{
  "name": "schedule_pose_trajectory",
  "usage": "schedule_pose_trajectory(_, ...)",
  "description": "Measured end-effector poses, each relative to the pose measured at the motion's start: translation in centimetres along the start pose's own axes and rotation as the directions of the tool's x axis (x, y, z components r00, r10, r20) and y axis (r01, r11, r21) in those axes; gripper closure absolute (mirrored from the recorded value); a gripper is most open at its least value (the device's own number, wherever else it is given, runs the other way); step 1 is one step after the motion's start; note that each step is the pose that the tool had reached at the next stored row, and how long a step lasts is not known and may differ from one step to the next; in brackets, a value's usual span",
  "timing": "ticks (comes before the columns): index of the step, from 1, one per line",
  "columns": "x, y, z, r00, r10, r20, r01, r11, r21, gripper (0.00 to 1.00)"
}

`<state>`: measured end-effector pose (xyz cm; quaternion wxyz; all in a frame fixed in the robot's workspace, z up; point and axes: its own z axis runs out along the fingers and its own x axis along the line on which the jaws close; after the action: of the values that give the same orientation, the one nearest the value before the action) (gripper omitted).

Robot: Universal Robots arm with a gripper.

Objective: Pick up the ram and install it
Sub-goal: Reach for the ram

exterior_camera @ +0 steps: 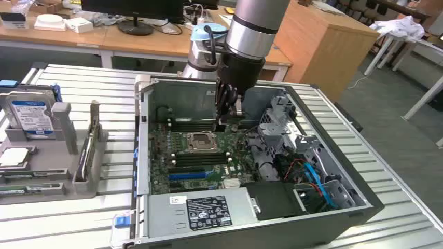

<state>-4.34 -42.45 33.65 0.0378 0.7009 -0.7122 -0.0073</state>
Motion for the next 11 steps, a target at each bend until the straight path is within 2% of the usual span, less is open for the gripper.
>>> schedule_pose_trajectory(11, 0.00, 0.00, 0.00, 1.0000, 0.000, 0.0000, 0.000, 1.0000, 0.0000, 0.90)
